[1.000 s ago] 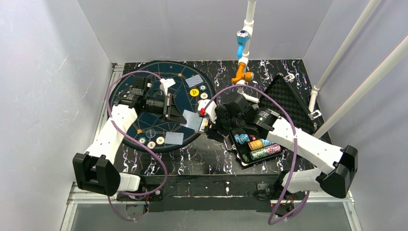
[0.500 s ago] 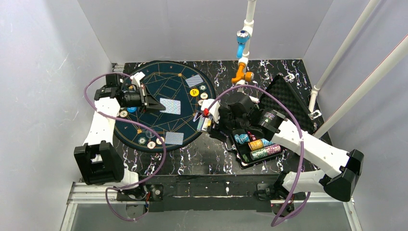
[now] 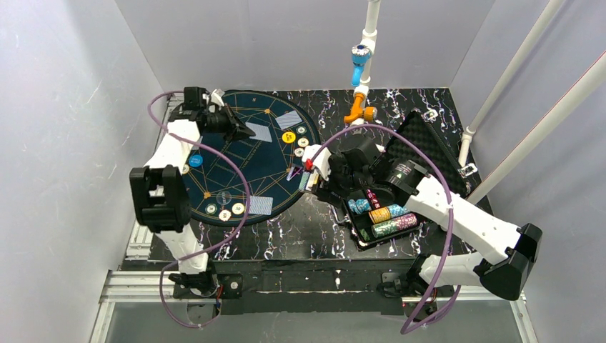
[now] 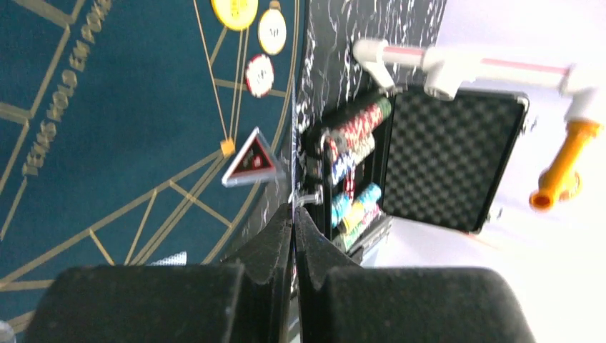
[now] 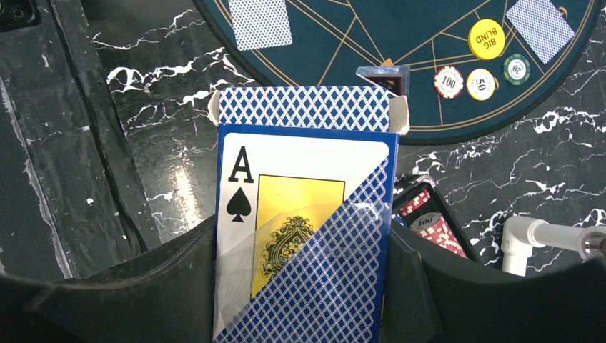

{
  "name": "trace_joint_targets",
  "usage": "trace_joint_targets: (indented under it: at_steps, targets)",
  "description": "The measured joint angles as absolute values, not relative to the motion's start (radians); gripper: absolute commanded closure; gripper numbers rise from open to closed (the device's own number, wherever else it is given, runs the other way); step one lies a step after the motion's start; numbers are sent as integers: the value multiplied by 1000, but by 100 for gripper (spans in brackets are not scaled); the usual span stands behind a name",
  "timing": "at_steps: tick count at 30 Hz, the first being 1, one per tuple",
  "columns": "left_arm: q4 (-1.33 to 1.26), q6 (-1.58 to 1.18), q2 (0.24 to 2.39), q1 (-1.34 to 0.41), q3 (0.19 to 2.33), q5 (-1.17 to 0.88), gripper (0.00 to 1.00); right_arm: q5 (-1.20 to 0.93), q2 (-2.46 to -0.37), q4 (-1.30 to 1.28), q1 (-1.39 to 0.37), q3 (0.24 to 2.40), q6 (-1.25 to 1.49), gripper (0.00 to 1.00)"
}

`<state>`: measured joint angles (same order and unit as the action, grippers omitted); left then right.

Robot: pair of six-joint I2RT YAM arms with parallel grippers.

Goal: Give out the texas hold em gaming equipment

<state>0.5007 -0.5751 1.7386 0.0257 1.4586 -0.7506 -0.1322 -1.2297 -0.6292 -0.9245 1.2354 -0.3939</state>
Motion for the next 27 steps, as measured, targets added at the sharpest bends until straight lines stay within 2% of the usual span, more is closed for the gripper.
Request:
trace_joint_targets:
  at_steps: [12, 22, 25, 27]
  targets:
    - [227, -736, 2196, -111, 1809, -582, 100, -126, -1230, -651, -909, 1242, -404, 99]
    - [127, -770, 2436, -179, 2013, -554, 100, -129, -1251, -649, -896, 1242, -400, 99]
    - [109, -776, 2482, -179, 2034, -554, 90, -131, -1262, -649, -891, 1242, -398, 99]
    - [107, -780, 2503, -179, 2037, -552, 74, -131, -1266, -650, -886, 1242, -397, 99]
